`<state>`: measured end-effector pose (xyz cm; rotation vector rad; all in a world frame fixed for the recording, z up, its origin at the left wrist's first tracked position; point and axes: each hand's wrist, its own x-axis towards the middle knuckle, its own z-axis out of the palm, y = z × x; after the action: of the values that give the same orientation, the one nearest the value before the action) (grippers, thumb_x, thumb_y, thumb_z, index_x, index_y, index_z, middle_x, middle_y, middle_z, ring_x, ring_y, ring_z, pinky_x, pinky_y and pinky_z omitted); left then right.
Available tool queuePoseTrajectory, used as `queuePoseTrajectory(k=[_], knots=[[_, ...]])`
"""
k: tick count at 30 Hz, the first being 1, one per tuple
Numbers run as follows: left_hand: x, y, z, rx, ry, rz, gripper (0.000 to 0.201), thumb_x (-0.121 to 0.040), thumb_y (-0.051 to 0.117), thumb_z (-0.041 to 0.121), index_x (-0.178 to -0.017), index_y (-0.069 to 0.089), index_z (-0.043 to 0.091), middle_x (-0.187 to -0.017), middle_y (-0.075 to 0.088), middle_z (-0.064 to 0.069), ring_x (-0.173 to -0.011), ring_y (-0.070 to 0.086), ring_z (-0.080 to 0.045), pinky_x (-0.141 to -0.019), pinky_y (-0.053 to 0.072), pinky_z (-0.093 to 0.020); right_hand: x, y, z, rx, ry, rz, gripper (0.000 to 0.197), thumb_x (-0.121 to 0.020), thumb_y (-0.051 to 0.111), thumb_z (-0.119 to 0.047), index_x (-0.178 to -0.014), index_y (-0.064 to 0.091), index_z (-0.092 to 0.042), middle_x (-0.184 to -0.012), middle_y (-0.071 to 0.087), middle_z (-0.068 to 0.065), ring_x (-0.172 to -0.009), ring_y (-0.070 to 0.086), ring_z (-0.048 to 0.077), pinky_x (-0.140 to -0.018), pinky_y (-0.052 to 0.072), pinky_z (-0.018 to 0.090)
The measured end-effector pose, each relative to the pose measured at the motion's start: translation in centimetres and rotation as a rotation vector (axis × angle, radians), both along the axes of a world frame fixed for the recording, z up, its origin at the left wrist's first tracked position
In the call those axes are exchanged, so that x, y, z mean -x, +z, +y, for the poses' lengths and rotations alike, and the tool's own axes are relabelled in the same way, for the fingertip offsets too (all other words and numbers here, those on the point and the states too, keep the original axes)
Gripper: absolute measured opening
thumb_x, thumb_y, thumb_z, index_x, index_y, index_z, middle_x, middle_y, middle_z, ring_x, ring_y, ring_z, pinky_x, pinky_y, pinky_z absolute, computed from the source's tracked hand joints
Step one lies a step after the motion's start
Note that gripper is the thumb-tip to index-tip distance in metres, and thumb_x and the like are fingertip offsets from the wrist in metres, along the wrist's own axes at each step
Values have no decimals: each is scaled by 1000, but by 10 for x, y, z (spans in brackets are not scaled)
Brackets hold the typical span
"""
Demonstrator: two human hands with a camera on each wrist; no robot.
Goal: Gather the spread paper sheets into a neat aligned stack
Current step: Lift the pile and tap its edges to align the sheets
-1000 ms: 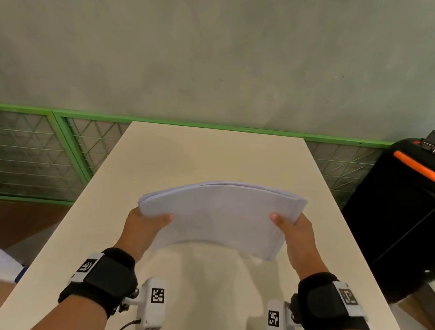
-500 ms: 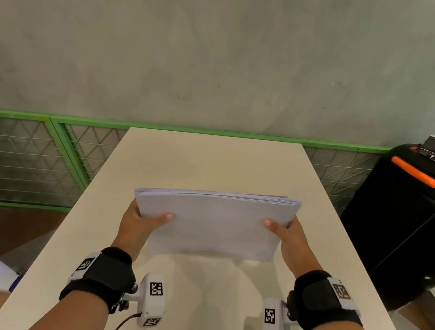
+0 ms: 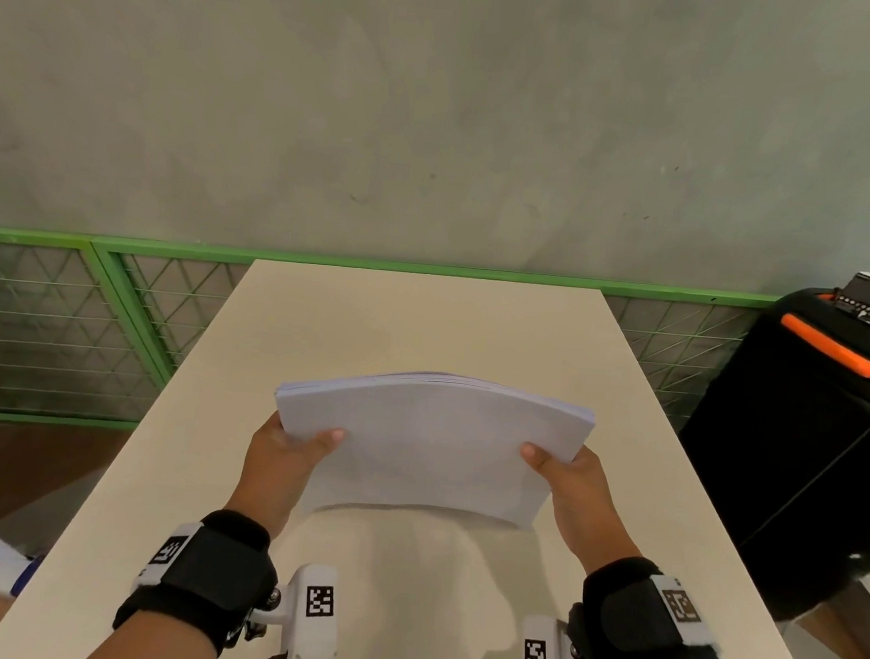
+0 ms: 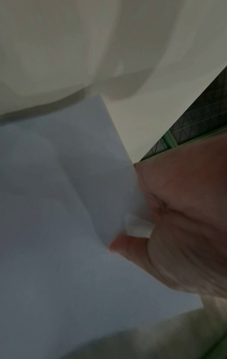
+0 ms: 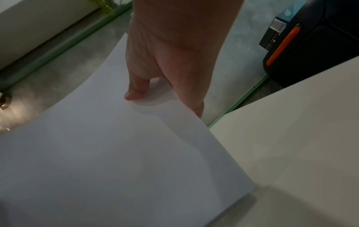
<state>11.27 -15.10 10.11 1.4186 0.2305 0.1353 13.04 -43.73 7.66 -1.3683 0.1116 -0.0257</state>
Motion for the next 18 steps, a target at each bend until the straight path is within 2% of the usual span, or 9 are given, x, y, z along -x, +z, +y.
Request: queuePoseTrajectory(k=[1, 4, 7, 8, 9, 11, 13, 15, 18], knots=[[0, 1, 0, 5, 16, -16, 31, -75, 72, 1, -97, 60, 18, -93, 66, -2, -82, 62, -16, -67, 47, -23, 0, 3, 0, 8, -1, -4, 22, -70, 77, -23, -89, 67, -18, -79, 74, -5, -82, 67, 21, -70, 50, 28], [-2, 5, 4, -13, 42, -58, 40, -69, 76, 10, -105, 57, 11, -97, 64, -4, -84, 60, -19, -68, 46, -25, -3, 10, -2, 52, 26, -65, 44, -56, 83, -36, -94, 65, -22, -83, 75, -7, -78, 69, 9, -63, 53, 15], [-5, 5, 10, -7, 16, -78, 62, -56, 77, 24, -113, 54, 11, -99, 62, -1, -85, 60, -15, -70, 45, -24, -7, 14, -5, 1, 8, -72, 45, -73, 73, -12, -113, 55, -22, -96, 65, -9, -85, 63, 5, -67, 51, 13], [-6, 4, 11, 1, -1, -70, 68, -51, 78, 28, -113, 54, 12, -99, 63, 0, -85, 61, -14, -71, 47, -24, -7, 15, -4, -12, 8, -61, 49, -75, 71, -9, -118, 50, -22, -100, 63, -8, -89, 61, 6, -68, 50, 14], [-6, 3, 11, 8, -29, -57, 70, -48, 78, 31, -112, 56, 13, -99, 65, 0, -85, 64, -13, -72, 49, -24, -8, 15, -3, -13, 22, -58, 56, -72, 75, -14, -121, 49, -21, -104, 62, -6, -92, 61, 8, -70, 50, 15], [-6, -1, 9, 12, -67, -29, 68, -46, 78, 33, -109, 61, 17, -101, 69, 0, -85, 68, -10, -73, 51, -24, -9, 11, -1, 12, 63, -39, 80, -53, 86, -35, -122, 52, -15, -110, 66, 3, -96, 65, 17, -76, 52, 21], [-7, -4, 8, 13, -55, -14, 64, -45, 78, 33, -105, 63, 20, -100, 70, 0, -83, 69, -7, -73, 51, -24, -8, 11, 2, 18, 56, -32, 95, -40, 88, -47, -122, 55, -12, -111, 68, 6, -99, 66, 20, -77, 54, 26], [-7, -5, 8, 9, -41, -12, 62, -46, 78, 34, -104, 63, 20, -98, 70, 1, -81, 69, -5, -71, 51, -20, -8, 9, 1, 2, 40, -24, 93, -40, 88, -44, -120, 55, -11, -108, 69, 4, -98, 66, 17, -73, 55, 23], [-6, -7, 6, -30, -58, 0, 60, -56, 80, 24, -112, 60, 13, -101, 68, -1, -81, 69, -4, -68, 53, -14, -6, 6, 6, 35, 36, 1, 94, -42, 88, -42, -123, 55, -7, -116, 67, 13, -106, 64, 26, -81, 53, 27]])
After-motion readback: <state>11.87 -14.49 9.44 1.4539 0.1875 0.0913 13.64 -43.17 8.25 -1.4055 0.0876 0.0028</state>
